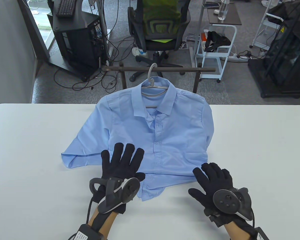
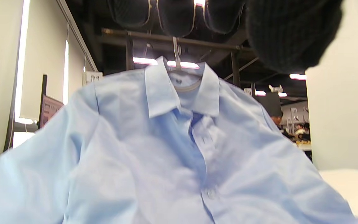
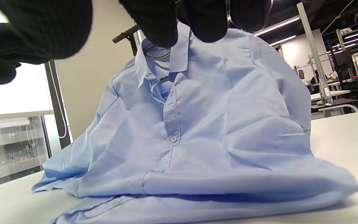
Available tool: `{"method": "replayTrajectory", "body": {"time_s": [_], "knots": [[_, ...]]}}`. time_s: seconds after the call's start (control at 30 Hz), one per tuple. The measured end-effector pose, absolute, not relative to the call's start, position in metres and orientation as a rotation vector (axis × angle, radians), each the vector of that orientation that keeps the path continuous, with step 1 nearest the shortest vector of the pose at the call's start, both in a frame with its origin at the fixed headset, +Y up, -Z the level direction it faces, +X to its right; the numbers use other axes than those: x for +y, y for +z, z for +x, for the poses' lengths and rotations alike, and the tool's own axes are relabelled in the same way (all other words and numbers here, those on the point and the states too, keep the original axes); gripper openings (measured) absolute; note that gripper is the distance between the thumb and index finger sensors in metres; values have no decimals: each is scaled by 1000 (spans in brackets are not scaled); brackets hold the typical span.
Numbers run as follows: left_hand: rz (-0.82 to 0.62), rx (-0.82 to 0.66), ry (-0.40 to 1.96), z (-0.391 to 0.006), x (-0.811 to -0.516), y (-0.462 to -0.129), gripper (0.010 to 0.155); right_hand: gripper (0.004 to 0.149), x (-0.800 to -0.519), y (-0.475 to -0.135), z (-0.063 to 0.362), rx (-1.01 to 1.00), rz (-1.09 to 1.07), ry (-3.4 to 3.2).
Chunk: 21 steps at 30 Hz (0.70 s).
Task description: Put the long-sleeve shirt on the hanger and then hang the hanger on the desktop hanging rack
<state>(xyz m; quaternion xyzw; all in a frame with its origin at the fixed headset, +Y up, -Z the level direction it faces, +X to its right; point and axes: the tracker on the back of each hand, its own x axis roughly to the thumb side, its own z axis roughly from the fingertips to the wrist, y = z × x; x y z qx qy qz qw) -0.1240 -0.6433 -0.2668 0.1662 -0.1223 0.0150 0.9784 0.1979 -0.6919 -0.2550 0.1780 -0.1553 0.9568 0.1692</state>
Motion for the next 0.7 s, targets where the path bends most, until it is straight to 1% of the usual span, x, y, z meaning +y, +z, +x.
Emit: {"method": "replayTrajectory", "body": {"time_s": [0.1,0.23,0.4,0.57,0.7], "knots": [[288,-251,25,-122,-662,-270,89,76,-697,-256,193,-430,522,2750],[233,-260,57,-118,-687,-273,91,81,-706,-259,187,-356,528,2798],[184,-286,13,-115,-714,-274,95,87,-716,-265,185,-307,527,2833],[146,-287,-16,-115,-730,-275,95,89,-723,-269,183,-264,521,2862],[131,-293,-4,-116,-733,-274,95,90,-726,-269,181,-247,525,2874]]}}
